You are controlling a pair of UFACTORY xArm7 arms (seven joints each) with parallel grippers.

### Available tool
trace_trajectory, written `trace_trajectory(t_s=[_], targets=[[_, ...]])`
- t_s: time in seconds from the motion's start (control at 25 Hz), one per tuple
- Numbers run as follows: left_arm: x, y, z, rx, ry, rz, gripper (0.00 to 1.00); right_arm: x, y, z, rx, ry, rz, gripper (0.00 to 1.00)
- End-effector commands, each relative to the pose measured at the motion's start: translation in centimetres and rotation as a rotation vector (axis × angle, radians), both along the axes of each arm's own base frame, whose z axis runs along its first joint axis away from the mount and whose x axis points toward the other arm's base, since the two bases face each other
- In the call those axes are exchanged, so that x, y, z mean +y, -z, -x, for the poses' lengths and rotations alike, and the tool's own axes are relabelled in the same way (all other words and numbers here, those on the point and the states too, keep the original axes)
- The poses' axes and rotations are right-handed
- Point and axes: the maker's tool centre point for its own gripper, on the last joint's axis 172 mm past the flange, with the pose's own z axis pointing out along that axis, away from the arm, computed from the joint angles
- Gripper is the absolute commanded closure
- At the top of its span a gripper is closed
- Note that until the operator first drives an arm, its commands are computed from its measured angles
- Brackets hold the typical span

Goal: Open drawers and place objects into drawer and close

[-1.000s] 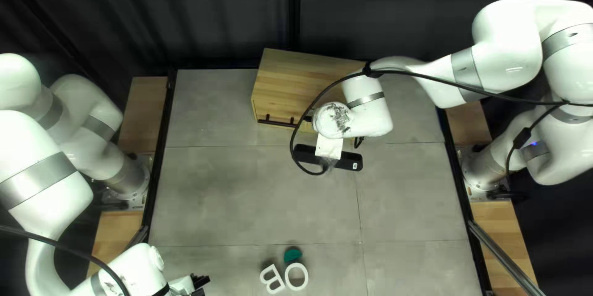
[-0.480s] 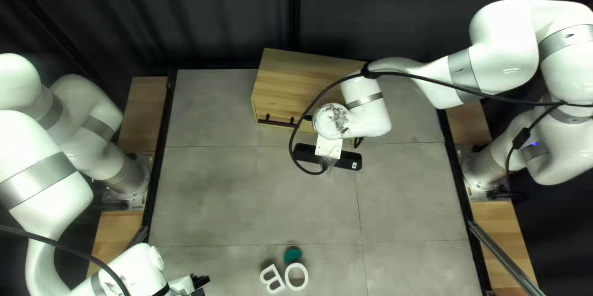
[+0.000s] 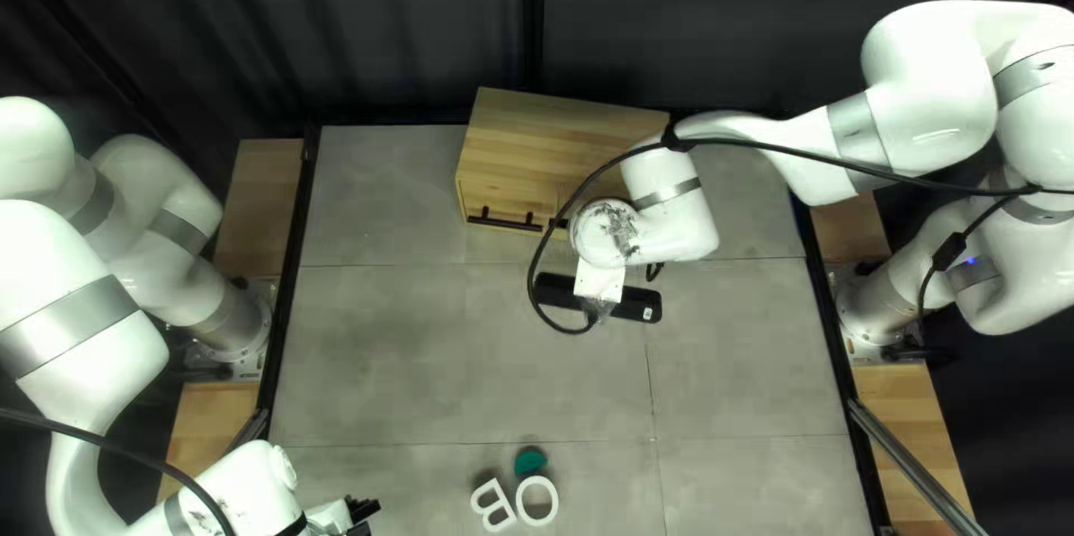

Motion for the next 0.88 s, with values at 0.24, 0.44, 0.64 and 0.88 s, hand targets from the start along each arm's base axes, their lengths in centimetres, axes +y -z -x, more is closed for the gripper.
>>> trace_trajectory(t_s=[0.24, 0.44, 0.64, 0.88], targets=[[0.0, 0.0, 0.0, 0.0, 0.0, 0.0, 0.0, 6.1, 4.2, -0.8, -0.022, 0.089, 0.033, 0.0], [0.0, 0.0, 0.0, 0.0, 0.0, 0.0, 0.0, 6.3, 6.0, -1.8, -0.048, 0.228, 0.056, 0.0], [0.0, 0.0, 0.0, 0.0, 0.0, 0.0, 0.0, 6.3, 6.0, -1.8, -0.048, 0.228, 0.056, 0.0], [0.0, 0.0, 0.0, 0.0, 0.0, 0.0, 0.0, 6.3, 6.0, -1.8, -0.048, 0.228, 0.056, 0.0]])
